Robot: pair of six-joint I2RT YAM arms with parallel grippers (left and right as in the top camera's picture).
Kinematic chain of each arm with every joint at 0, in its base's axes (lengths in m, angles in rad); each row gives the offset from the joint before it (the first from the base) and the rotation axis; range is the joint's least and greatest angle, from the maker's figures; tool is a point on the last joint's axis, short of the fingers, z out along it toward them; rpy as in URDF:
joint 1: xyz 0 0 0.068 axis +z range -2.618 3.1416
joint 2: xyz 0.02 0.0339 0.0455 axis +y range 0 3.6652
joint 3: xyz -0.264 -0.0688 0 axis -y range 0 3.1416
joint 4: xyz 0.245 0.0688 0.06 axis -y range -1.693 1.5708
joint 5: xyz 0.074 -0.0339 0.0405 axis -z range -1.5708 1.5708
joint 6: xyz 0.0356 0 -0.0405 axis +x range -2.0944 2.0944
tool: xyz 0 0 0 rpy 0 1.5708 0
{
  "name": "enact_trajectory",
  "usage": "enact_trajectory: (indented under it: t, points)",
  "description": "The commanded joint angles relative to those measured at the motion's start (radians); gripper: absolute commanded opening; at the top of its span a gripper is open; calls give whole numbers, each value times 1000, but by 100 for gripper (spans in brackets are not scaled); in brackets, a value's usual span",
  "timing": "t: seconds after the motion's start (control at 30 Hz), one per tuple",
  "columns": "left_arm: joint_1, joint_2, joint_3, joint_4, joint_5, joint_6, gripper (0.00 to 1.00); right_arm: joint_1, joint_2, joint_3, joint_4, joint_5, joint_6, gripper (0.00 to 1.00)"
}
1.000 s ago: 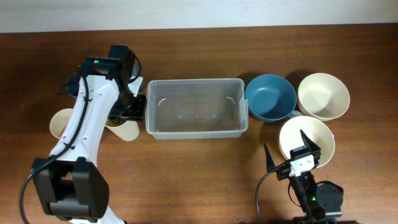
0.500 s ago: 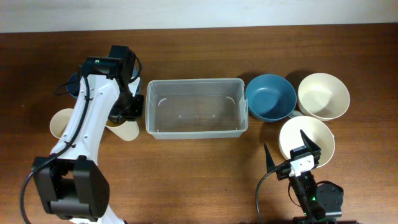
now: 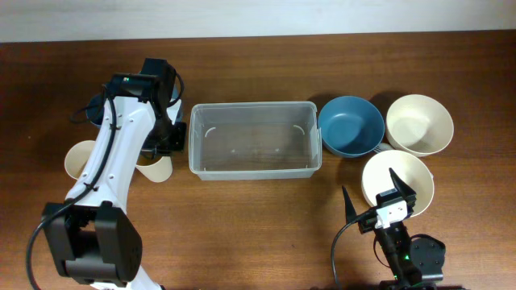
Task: Pack container
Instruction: 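Grasp the cream cup rim with the left gripper and lift, then carry the cream cup over the bin's left end and lower it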
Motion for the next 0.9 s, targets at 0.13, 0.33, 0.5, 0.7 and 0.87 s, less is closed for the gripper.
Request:
enact_trajectory:
  t: [0.13,0.33,0.5,0.7,0.87]
  points:
    - [-3,7,27,-11,31,1,1,6,-4,-5,-6,-6,-3,99]
    - [-5,7,113,-81,34,2,2,6,-4,-5,-6,-6,-3,99]
    - [-24,7,227,-168,34,1,2,6,-4,-5,-6,-6,-3,99]
    - [-66,7,350,-264,45,1,1,6,-4,-5,-6,-6,-3,99]
    - [-124,7,438,-300,39,2,2,6,-4,-5,-6,-6,-3,99]
